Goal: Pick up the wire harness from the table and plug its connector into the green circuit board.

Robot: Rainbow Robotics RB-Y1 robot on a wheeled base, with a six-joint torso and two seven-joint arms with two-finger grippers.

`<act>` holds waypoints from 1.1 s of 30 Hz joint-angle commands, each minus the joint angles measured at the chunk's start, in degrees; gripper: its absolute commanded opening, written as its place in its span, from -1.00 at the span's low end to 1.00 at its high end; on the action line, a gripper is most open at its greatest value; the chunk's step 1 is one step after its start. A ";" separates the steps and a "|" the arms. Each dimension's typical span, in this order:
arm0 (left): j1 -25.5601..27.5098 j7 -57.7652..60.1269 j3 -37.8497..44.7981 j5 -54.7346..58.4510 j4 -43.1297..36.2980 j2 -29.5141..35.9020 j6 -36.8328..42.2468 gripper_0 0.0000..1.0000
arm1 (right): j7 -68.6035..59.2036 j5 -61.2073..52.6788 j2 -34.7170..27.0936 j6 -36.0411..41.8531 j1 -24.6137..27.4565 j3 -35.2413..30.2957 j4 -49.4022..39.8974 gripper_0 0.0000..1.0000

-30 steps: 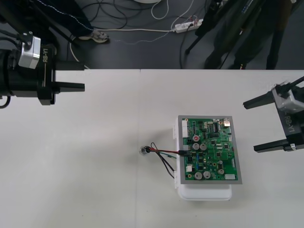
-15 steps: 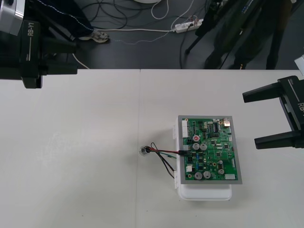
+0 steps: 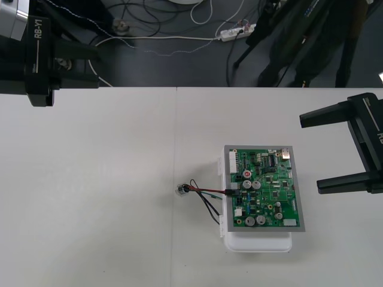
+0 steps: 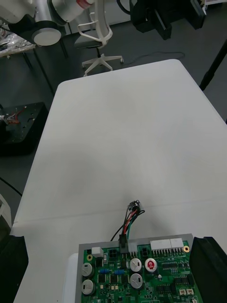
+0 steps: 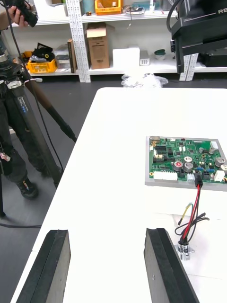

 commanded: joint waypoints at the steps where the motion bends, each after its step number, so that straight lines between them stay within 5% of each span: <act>1: -2.29 -2.43 -0.41 0.17 -1.68 2.36 -1.79 -0.08 | -0.75 -1.11 0.65 0.66 -1.79 -2.30 -1.41 1.00; 33: -2.29 -2.43 -0.41 0.17 -1.68 2.36 -1.79 -0.07 | -0.22 0.04 1.80 0.40 -0.82 -2.30 -0.80 1.00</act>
